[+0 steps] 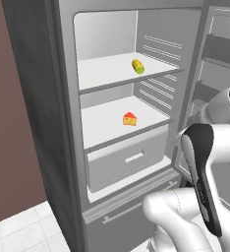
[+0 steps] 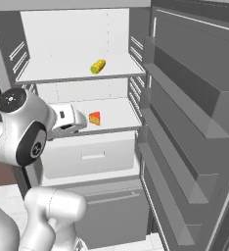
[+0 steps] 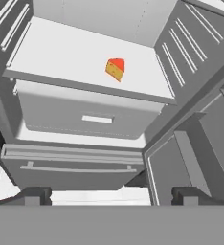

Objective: Take the cheese, fish, and corn from the fridge and place them on the plate on the dining counter to create an appetizer plate.

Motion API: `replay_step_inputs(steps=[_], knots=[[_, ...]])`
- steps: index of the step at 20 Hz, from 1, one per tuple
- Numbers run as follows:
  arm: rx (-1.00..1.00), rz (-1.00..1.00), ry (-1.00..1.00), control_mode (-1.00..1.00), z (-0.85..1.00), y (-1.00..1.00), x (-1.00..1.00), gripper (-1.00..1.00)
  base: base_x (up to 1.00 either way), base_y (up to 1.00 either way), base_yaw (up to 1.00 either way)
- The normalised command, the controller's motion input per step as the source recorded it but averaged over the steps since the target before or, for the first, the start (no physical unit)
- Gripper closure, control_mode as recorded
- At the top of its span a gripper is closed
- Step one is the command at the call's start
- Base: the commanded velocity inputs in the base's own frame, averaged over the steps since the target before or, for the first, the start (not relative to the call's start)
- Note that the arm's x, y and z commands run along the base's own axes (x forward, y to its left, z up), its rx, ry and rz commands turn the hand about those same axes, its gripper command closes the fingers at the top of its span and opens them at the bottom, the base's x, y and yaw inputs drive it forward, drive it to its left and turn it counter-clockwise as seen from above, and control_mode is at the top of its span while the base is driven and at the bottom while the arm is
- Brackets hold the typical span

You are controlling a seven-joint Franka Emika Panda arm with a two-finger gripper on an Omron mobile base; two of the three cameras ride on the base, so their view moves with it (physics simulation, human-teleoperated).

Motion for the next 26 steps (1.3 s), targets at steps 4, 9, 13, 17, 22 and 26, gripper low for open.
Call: replay_step_inputs(steps=[4,9,13,17,22,26], knots=[[0.13,-0.04,-0.06,-1.00,-0.46,0.19,0.07,-1.00,0.00,0.00,0.00],[0.32,0.00,-0.01,-1.00,-0.20,0.21,0.36,-1.00,0.00,0.00,0.00],[0.23,0.00,0.00,-1.00,0.00,0.16,0.54,-1.00,0.00,0.00,0.00],[0.01,0.02,0.00,-1.00,-0.09,0.01,0.48,-1.00,0.00,0.00,0.00],[-0.01,0.05,0.00,-1.00,-0.19,0.00,0.36,-1.00,0.00,0.00,0.00],[-0.03,0.06,0.00,-1.00,-0.15,0.00,0.36,-1.00,0.00,0.00,0.00]])
